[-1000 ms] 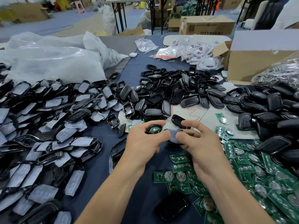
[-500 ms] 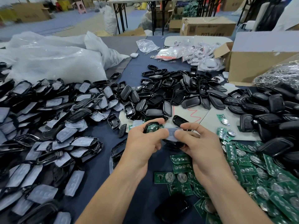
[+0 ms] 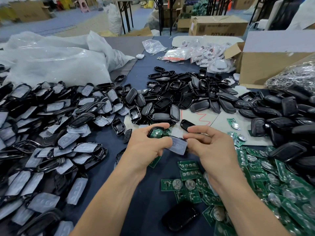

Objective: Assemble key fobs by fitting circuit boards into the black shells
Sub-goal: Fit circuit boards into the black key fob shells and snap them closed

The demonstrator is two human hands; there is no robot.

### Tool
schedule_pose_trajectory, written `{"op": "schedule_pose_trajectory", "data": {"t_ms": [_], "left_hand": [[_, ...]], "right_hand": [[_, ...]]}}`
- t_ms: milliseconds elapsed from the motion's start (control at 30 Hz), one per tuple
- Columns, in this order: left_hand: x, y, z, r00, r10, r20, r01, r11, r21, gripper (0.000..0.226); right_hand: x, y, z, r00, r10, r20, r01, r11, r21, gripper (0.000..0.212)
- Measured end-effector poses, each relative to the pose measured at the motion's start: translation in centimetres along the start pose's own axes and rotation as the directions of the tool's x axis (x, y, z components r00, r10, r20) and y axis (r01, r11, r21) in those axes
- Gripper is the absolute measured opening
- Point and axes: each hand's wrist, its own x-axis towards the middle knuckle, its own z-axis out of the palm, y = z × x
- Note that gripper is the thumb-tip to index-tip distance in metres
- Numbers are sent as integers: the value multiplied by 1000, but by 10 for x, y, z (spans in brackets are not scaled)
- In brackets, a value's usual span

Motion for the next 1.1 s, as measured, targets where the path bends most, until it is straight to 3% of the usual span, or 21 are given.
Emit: {"op": "schedule_pose_trajectory", "data": {"t_ms": [367, 467, 533, 667, 900, 1100], "left_hand": [[-4, 1, 6, 998, 56, -25, -54, 994, 93, 41], [-4, 2, 5, 997, 74, -11, -73, 995, 65, 42], [-4, 2, 4, 997, 76, -6, -75, 996, 50, 43], [-5, 2, 4, 998, 69, -2, -69, 996, 50, 39], [-6, 1, 7, 998, 64, -27, -62, 996, 59, 38], [-6, 3, 9, 996, 73, -46, -76, 995, -59, 36]], "right_hand": [[-1, 0, 3, 993, -46, -105, 55, 995, 82, 27], [0, 2, 6, 998, 61, 0, -61, 988, 142, 17], [0, 3, 6, 994, 81, 70, -88, 990, 108, 22], [-1, 2, 5, 1000, -1, 30, 1, 1000, -11, 27], [-2, 1, 4, 997, -66, -26, 67, 998, 18, 18], [-3, -1, 3, 994, -5, 107, 0, 999, 50, 27]]}}
